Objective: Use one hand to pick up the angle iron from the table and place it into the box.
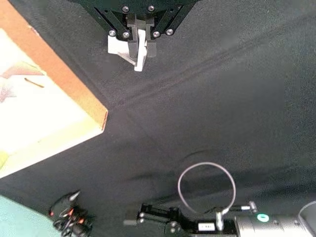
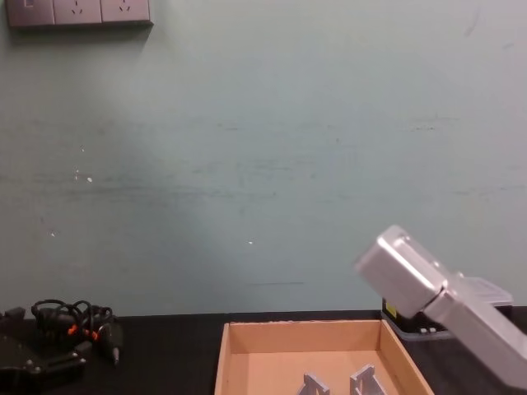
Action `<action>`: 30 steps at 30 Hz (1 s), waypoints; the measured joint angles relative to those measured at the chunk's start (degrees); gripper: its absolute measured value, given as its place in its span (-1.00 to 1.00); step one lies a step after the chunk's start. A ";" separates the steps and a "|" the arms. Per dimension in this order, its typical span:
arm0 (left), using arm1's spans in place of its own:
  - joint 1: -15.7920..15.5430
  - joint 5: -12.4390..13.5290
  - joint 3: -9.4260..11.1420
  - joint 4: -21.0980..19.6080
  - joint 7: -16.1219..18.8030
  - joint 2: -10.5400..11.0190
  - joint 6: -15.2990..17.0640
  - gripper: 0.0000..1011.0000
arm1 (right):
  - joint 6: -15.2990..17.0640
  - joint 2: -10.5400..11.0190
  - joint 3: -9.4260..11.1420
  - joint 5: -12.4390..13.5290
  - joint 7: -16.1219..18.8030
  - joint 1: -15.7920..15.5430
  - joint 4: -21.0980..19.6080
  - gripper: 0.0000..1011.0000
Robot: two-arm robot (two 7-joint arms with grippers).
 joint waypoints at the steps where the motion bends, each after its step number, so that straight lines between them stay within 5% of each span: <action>1: 0.00 0.00 0.00 0.00 0.00 0.00 0.00 0.98 | -0.07 0.07 0.21 0.10 -0.12 -0.14 -0.29 -0.81; 8: 0.00 0.00 0.00 0.00 0.00 0.00 0.00 0.98 | -1.16 0.83 2.60 1.33 -1.67 -1.51 -3.63 -0.81; 18: 0.00 0.00 0.00 0.00 0.00 -0.01 0.00 0.98 | -2.45 2.38 9.01 3.38 -6.49 -3.25 -10.13 -0.81; 30: 0.00 0.00 0.00 0.00 0.00 0.00 0.00 0.98 | -2.63 0.31 11.70 2.50 -9.01 0.73 -6.43 -0.81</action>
